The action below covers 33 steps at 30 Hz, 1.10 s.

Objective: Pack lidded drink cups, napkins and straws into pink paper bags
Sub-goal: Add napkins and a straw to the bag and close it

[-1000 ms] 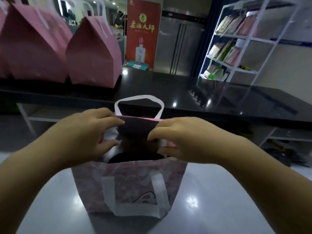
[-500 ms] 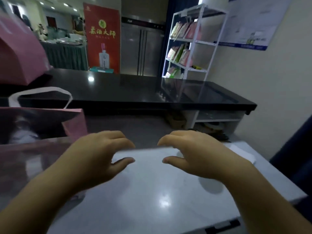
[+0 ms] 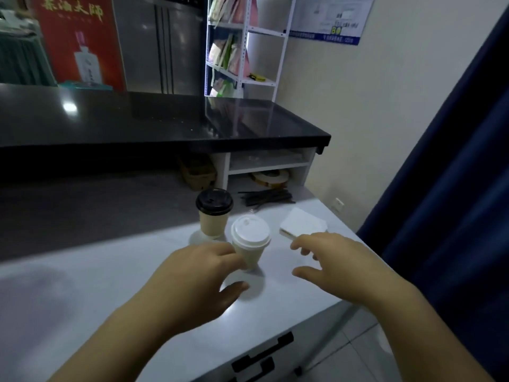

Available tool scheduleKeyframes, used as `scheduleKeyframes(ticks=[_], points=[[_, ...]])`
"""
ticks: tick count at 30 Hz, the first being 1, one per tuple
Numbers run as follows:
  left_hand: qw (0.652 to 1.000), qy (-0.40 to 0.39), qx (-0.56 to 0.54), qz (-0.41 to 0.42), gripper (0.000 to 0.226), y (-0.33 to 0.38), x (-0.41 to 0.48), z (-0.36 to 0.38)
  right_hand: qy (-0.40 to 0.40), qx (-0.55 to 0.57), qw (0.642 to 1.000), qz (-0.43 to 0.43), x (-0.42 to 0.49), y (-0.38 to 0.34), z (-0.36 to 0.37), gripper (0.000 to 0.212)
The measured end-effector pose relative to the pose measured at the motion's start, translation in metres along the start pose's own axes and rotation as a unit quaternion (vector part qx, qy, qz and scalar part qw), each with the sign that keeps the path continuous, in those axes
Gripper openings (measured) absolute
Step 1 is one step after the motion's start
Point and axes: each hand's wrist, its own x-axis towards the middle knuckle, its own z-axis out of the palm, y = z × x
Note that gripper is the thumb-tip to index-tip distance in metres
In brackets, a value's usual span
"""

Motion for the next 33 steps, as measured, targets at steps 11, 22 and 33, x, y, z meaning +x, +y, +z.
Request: scheduleKeyframes(ticks=[11,22,33], points=[[0.999,0.004,-0.041,0.032,0.031,0.011,0.171,0.083,0.081,0.016,0.991,0.105,0.074,0.128,0.028,0.032],[0.984,-0.089,-0.082,-0.132,0.027,0.015,0.258,0.193,0.027,0.098,0.986,0.133,0.153,0.215,0.075,0.04],[0.91,-0.078,-0.097,-0.396,0.066,-0.01,0.274,0.247,-0.074,0.183,0.98,0.035,0.233,0.256,0.109,0.057]])
